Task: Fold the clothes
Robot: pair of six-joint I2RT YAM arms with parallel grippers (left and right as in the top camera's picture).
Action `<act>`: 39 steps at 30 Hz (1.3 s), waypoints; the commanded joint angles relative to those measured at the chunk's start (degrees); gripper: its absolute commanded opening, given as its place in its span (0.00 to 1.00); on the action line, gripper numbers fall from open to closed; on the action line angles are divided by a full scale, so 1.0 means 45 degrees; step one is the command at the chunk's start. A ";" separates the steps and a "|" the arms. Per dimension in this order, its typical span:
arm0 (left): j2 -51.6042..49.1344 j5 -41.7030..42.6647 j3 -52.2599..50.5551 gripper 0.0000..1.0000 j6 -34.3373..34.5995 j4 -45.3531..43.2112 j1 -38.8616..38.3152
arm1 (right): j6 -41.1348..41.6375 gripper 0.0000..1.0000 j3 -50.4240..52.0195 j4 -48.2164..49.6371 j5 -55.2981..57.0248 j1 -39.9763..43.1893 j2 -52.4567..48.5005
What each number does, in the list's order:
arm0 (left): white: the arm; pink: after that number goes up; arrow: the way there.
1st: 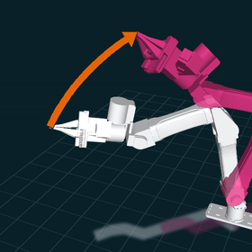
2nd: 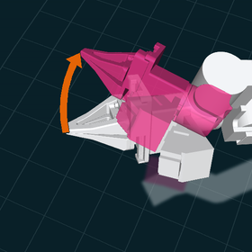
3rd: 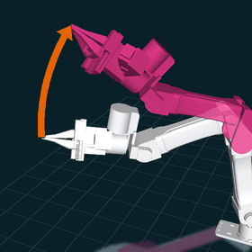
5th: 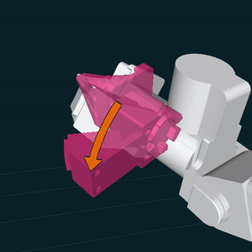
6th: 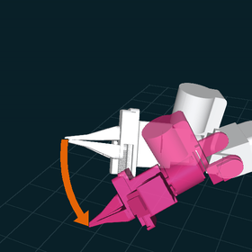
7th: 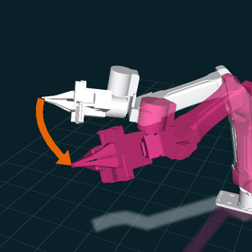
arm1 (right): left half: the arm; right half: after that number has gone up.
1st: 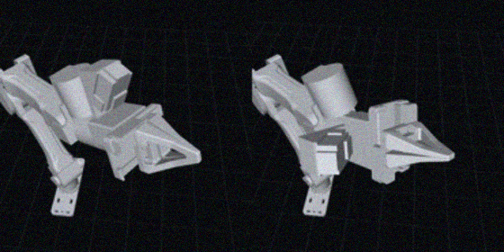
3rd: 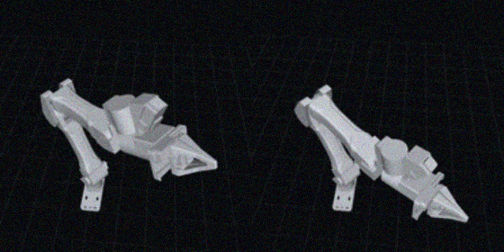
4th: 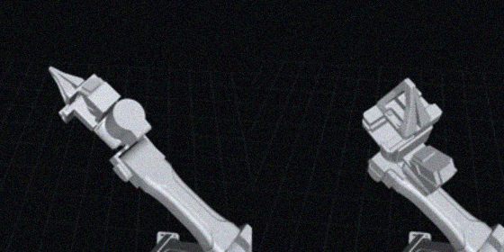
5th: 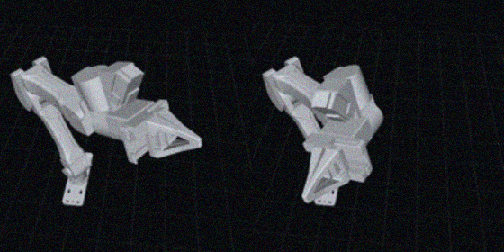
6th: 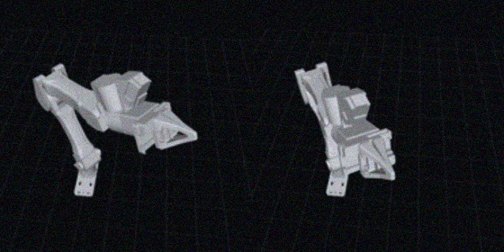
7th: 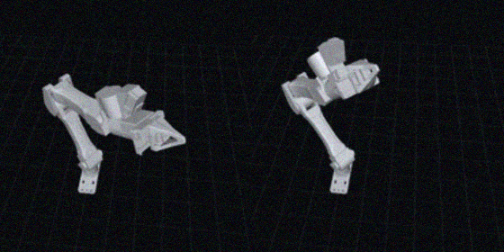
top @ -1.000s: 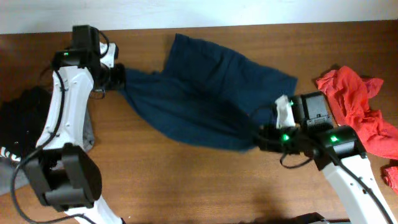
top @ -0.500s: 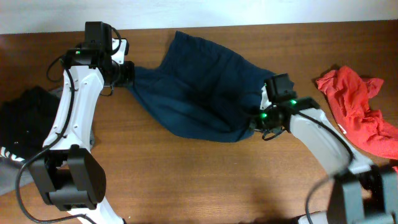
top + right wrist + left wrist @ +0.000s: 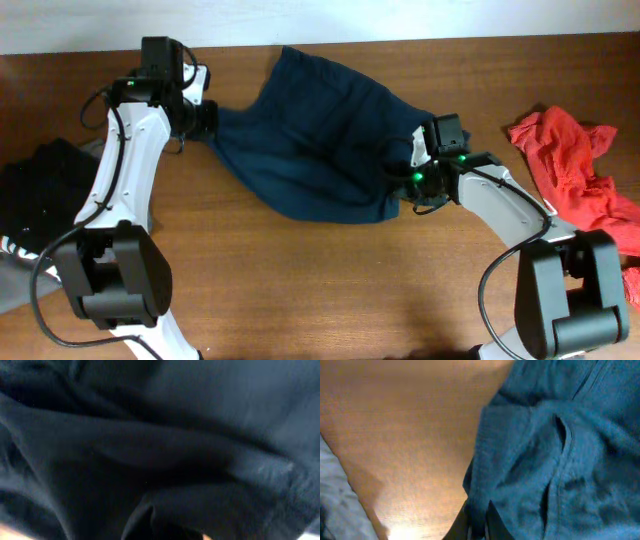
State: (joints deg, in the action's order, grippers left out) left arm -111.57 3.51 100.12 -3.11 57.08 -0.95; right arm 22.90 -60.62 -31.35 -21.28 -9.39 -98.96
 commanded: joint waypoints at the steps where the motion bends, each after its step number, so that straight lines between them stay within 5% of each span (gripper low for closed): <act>1: 0.0024 -0.0034 0.0102 0.00 -0.0442 0.0534 -0.0005 | -0.1035 0.04 -0.0131 -0.1054 -0.1180 0.0078 0.0811; 10: 0.1268 -0.0092 0.0102 0.00 -0.0617 0.2735 -0.0005 | -0.2662 0.04 -0.0131 -0.7961 -0.1948 0.0063 0.4915; 14: 0.1370 -0.0083 0.0097 0.00 -0.0617 0.2458 -0.0005 | -0.2657 0.04 -0.0126 -0.9010 -0.1700 0.0068 0.6125; 22: 0.0461 -0.0073 0.0083 0.00 -0.0612 0.1107 -0.0102 | -0.2599 0.05 0.0117 -0.6683 -0.1603 0.0068 0.4566; 30: -0.1083 -0.0083 0.0073 0.00 -0.0622 0.0151 -0.0549 | -0.2545 0.06 0.0117 -0.3152 -0.1506 0.0112 0.0112; 33: -0.1486 -0.0078 0.0073 0.00 -0.0617 -0.0078 -0.0651 | -0.2584 0.37 0.0087 -0.1734 -0.1379 0.0287 -0.1141; 39: -0.1564 -0.0083 0.0073 0.00 -0.0622 -0.0214 -0.0670 | -0.2662 0.50 0.0039 -0.1914 -0.1132 0.1044 -0.1049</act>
State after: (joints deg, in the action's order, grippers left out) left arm -118.30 2.92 100.07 -4.95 56.31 -3.75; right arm 11.42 -60.42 -38.85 -27.46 -6.42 -105.67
